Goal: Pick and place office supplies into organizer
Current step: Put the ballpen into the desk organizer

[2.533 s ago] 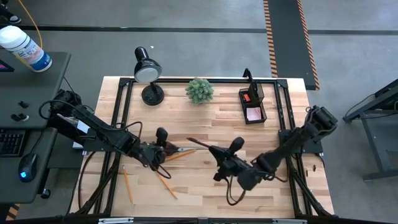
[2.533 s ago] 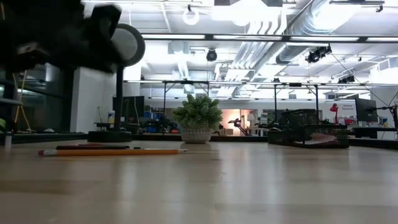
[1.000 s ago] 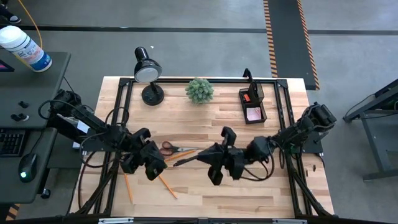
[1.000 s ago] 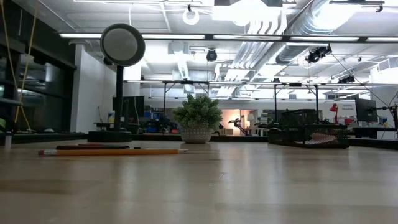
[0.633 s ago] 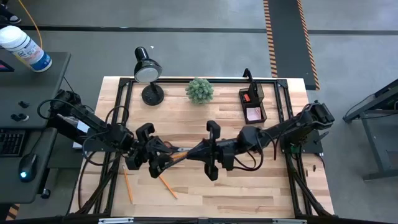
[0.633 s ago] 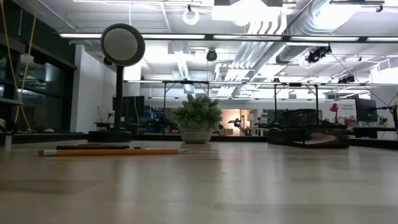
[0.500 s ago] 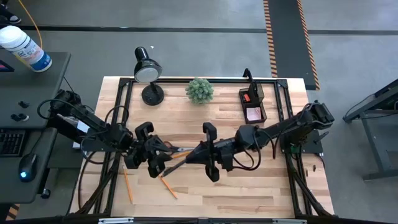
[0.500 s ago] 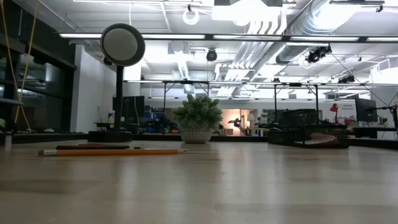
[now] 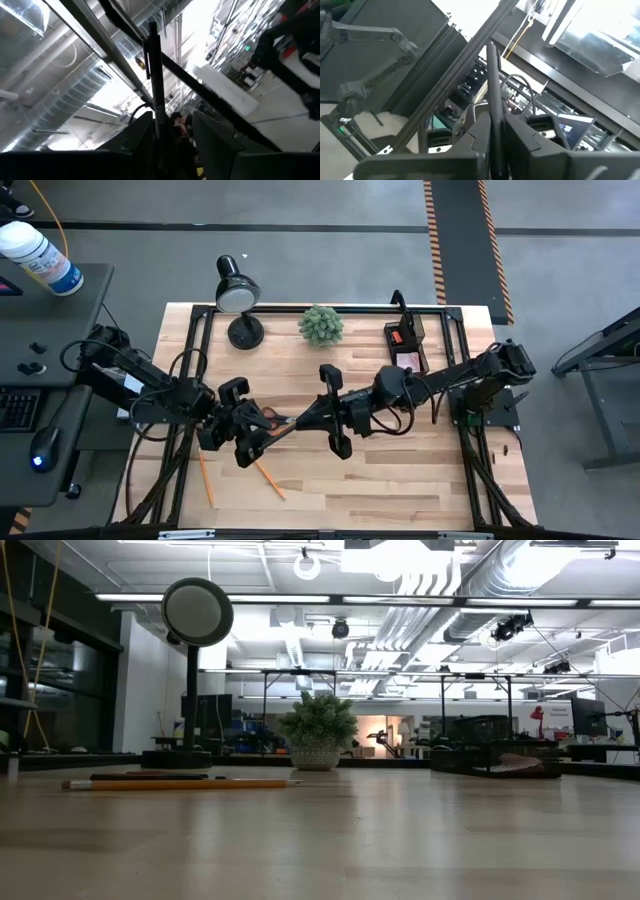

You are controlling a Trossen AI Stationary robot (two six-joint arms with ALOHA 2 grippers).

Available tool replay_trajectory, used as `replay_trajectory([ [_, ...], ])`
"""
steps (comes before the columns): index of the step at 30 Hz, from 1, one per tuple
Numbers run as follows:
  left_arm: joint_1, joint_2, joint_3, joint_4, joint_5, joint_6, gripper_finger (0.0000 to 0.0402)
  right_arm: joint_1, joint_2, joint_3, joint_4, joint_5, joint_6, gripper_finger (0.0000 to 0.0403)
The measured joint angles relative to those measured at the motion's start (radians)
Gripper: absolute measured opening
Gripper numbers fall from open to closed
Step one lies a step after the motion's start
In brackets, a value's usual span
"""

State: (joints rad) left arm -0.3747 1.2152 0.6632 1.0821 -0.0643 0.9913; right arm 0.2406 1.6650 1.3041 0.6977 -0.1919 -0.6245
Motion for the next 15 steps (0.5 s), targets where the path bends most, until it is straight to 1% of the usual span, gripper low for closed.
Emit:
replay_trajectory([
  [4, 0.04, 0.0, 0.0, 0.001, 0.02, -0.063, 0.0129, -0.018, 0.0, 0.0, -0.016, -0.032, 0.022, 0.0027],
  [6, 0.062, 0.0, 0.0, 0.005, 0.055, -0.1, 0.0129, -0.026, 0.001, 0.0, -0.022, -0.056, 0.036, 0.0027],
  [9, 0.087, 0.0, 0.0, 0.01, 0.118, -0.173, 0.0129, -0.036, 0.001, 0.0, -0.026, -0.059, 0.046, 0.0027],
  [11, 0.098, 0.0, 0.0, 0.011, 0.125, -0.228, 0.0129, -0.042, 0.001, 0.0, -0.033, -0.06, 0.052, 0.0027],
  [15, 0.121, 0.0, 0.006, 0.01, 0.125, -0.387, 0.0129, -0.055, 0.001, 0.0, -0.053, -0.059, 0.063, 0.0027],
])
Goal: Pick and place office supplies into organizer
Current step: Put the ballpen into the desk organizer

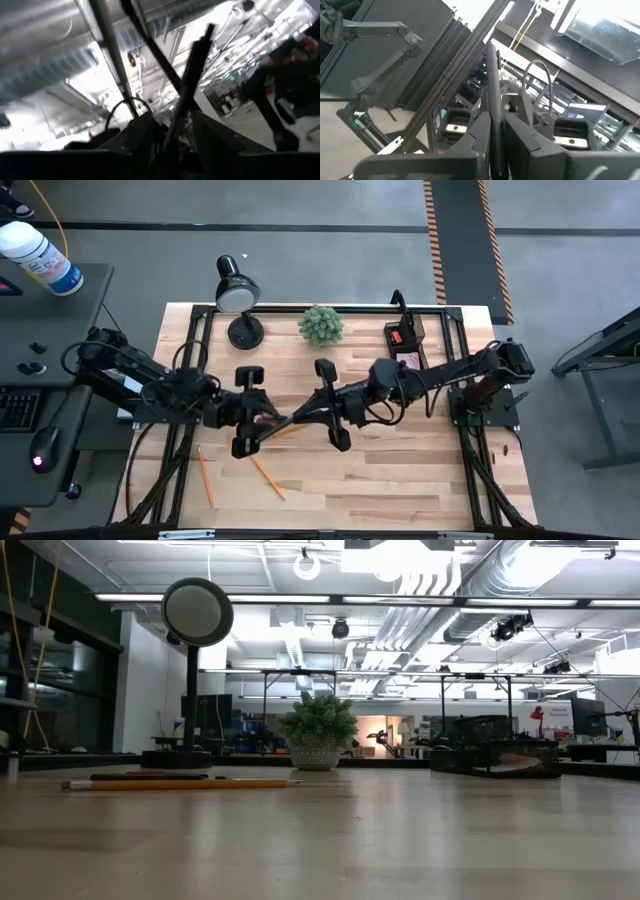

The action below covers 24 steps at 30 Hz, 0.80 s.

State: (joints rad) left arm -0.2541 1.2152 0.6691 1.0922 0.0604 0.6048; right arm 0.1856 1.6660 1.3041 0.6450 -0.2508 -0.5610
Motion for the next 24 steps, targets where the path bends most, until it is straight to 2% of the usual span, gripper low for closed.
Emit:
replay_trajectory([
  [5, 0.001, 0.0, 0.003, -0.025, -0.085, -0.118, 0.0129, -0.012, 0.014, 0.0, 0.009, -0.001, 0.004, 0.0027],
  [16, 0.001, 0.0, 0.003, -0.019, -0.099, -0.095, 0.0129, -0.033, 0.045, 0.0, 0.025, 0.05, 0.006, 0.0027],
  [24, 0.001, 0.0, 0.003, -0.049, -0.099, -0.068, 0.0129, -0.042, 0.055, 0.0, 0.042, 0.05, 0.012, 0.0027],
])
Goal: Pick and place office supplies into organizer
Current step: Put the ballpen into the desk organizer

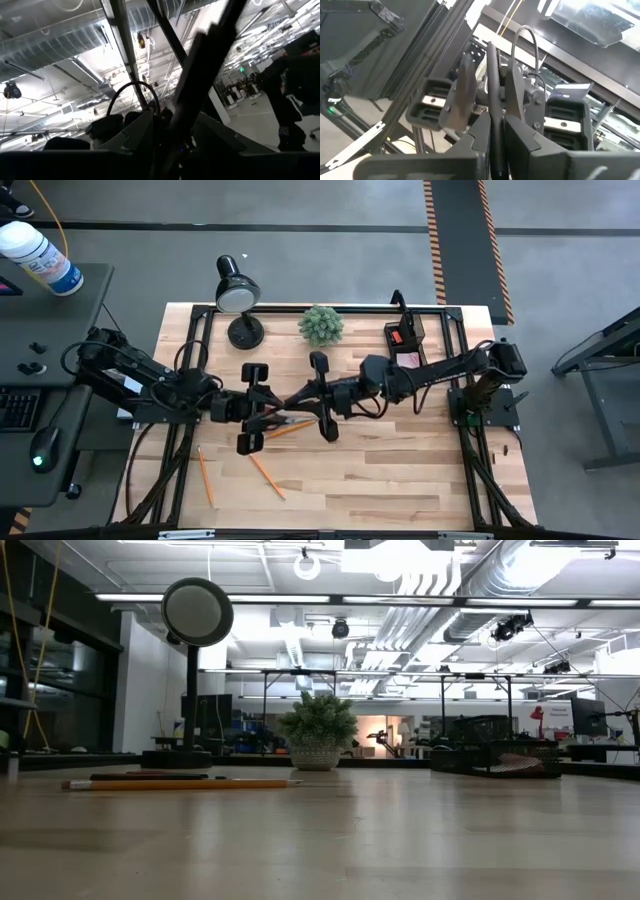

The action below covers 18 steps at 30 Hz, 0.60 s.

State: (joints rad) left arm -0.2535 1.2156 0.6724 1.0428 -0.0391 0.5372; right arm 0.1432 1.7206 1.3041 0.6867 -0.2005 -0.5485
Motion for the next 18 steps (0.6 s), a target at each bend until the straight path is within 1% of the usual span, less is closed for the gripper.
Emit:
replay_trajectory([
  [7, 0.0, 0.0, 0.0, -0.014, -0.015, 0.017, 0.0129, 0.001, 0.0, 0.0, 0.005, -0.011, -0.004, 0.0027],
  [10, 0.0, 0.0, 0.0, -0.014, -0.015, 0.02, 0.012, 0.002, 0.0, 0.0, 0.005, -0.011, -0.004, 0.0027],
  [13, 0.0, 0.0, 0.0, -0.015, -0.015, 0.043, 0.0095, 0.003, 0.0, 0.0, 0.004, -0.011, -0.004, 0.0027],
  [18, 0.0, -0.001, 0.0, -0.016, -0.015, 0.081, 0.0029, 0.004, -0.001, 0.0, 0.001, -0.011, 0.0, 0.0027],
])
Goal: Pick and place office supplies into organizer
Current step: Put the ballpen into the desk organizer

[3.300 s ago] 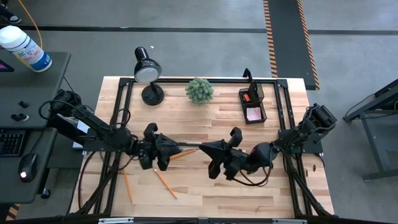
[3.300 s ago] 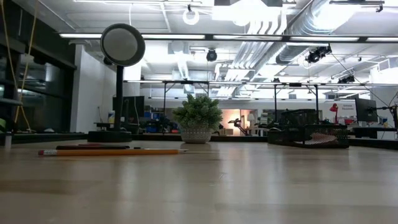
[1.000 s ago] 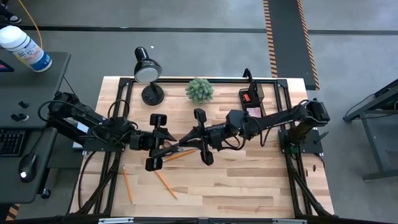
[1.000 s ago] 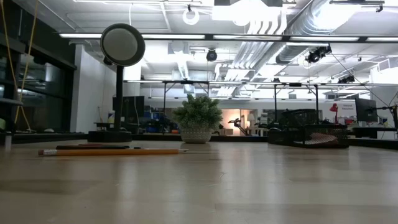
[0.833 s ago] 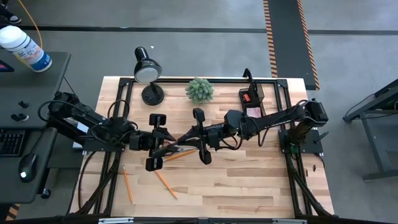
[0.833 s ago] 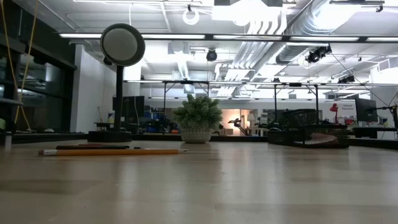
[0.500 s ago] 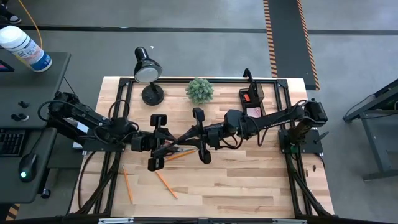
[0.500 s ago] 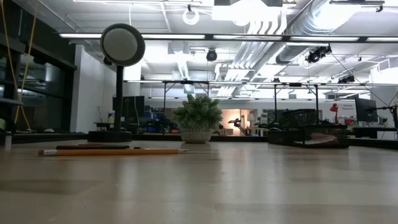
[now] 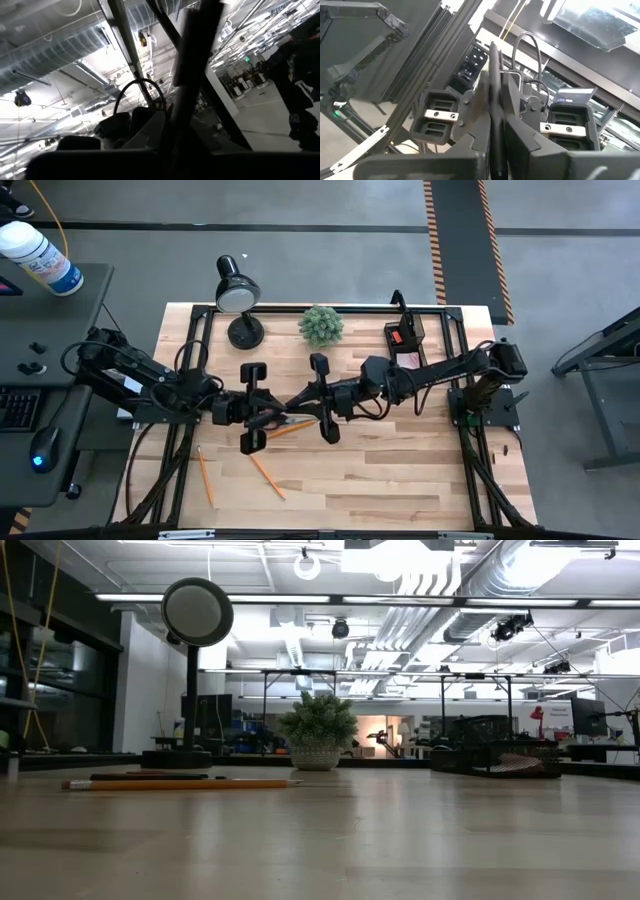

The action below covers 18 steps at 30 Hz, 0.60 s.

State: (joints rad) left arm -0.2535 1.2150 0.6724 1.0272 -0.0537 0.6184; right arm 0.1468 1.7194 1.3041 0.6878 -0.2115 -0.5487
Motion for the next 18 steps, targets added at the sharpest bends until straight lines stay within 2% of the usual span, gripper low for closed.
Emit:
replay_trajectory([
  [3, 0.0, -0.001, 0.0, 0.0, 0.008, 0.023, 0.0013, 0.0, -0.002, 0.0, -0.004, 0.004, 0.008, 0.0027],
  [8, -0.002, 0.0, 0.0, -0.017, 0.015, 0.014, 0.0038, 0.004, -0.002, 0.0, -0.032, -0.003, 0.017, 0.0029],
  [10, -0.002, 0.0, 0.0, -0.027, 0.013, 0.011, 0.0034, 0.009, -0.003, 0.0, -0.049, 0.025, 0.014, 0.0054],
  [14, -0.001, 0.001, 0.0, -0.049, 0.007, 0.01, 0.001, 0.035, -0.003, 0.0, -0.114, 0.204, -0.021, 0.0131],
  [18, -0.001, 0.001, 0.0, -0.062, 0.005, 0.013, 0.002, 0.075, -0.014, 0.0, -0.182, 0.426, -0.085, 0.0191],
])
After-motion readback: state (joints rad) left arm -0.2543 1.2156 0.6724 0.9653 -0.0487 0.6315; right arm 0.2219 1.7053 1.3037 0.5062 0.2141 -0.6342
